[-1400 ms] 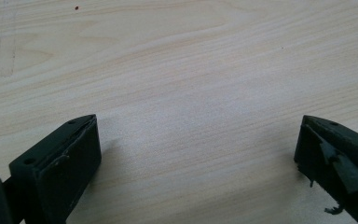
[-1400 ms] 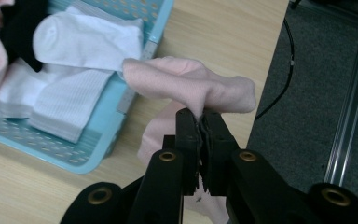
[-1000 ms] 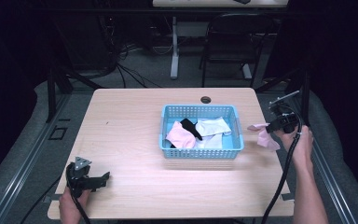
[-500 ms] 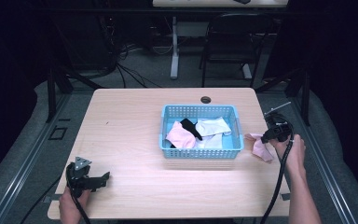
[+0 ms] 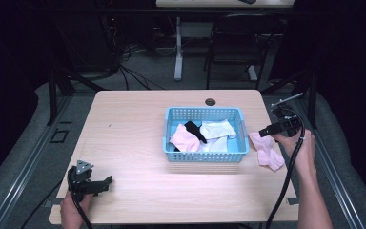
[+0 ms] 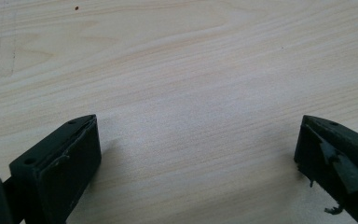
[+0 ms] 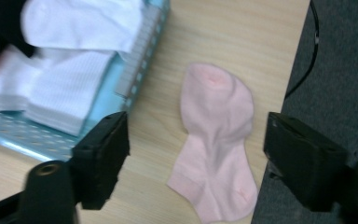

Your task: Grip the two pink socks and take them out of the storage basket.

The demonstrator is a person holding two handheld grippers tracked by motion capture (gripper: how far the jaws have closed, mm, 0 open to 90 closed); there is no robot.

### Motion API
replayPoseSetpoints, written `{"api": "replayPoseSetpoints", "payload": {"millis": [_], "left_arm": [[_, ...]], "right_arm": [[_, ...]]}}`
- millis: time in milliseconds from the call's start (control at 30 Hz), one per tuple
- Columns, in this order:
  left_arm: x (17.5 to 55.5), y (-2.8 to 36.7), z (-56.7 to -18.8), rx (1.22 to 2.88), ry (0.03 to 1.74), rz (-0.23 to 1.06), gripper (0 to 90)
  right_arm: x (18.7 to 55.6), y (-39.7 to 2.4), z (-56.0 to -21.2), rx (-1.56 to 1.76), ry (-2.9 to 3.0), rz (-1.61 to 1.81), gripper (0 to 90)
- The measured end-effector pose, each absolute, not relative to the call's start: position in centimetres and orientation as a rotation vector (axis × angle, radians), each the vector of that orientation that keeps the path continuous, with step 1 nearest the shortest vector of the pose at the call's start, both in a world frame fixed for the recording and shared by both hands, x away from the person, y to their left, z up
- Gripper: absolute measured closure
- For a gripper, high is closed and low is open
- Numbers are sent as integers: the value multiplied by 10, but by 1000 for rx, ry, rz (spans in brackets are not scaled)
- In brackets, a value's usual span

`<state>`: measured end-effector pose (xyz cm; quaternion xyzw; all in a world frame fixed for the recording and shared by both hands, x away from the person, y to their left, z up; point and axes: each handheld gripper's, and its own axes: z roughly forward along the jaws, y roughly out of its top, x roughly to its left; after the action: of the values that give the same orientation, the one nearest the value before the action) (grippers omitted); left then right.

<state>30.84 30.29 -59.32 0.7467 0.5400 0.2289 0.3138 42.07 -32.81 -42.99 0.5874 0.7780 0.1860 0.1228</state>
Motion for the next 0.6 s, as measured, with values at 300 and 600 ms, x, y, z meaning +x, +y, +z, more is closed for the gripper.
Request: {"api": "replayPoseSetpoints", "payload": {"millis": [300,600], "left_arm": [[308,303,-593,1968,1424,604,5],[308,303,-593,1968,1425,603,5]], "right_arm": [[419,-290,-402,1562,2339,637,113],[430,-234,-400,1426,2467,665,52]]}}
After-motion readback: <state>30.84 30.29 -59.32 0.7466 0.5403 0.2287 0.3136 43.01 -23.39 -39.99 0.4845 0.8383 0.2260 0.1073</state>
